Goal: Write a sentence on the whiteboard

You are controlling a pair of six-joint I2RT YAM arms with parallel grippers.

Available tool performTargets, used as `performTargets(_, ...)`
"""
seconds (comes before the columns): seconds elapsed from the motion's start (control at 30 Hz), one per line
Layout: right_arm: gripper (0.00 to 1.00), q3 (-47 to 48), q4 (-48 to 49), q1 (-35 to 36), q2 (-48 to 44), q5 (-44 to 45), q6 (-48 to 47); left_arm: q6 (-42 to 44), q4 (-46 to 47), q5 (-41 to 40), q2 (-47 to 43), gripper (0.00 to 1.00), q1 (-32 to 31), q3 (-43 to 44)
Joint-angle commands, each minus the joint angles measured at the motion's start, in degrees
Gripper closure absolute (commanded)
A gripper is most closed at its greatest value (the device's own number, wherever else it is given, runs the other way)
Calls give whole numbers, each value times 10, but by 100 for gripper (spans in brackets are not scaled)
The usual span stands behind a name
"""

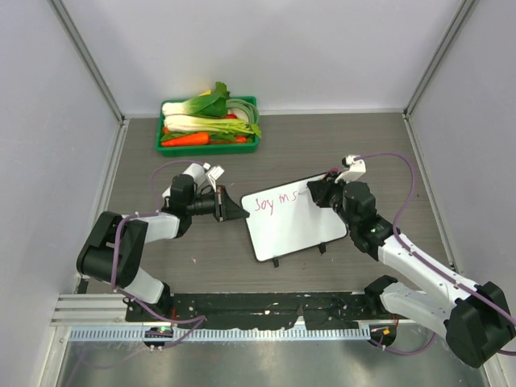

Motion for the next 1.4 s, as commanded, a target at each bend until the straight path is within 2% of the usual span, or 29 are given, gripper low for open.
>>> performTargets(0.0,99,25,25,-2,2,11,-2,36,-19,3,15,100,-7,-1)
performTargets(0.33,98,13,3,-4,10,18,-4,37,-19,3,14,100,-6,-2)
performTargets(0.93,99,-23,-22,-3,-29,-9,2,36,-18,2,16,100,-6,-2)
performTargets(1.37,99,41,8,-2,-22,-1,7,37,-19,3,17,100,-6,-1)
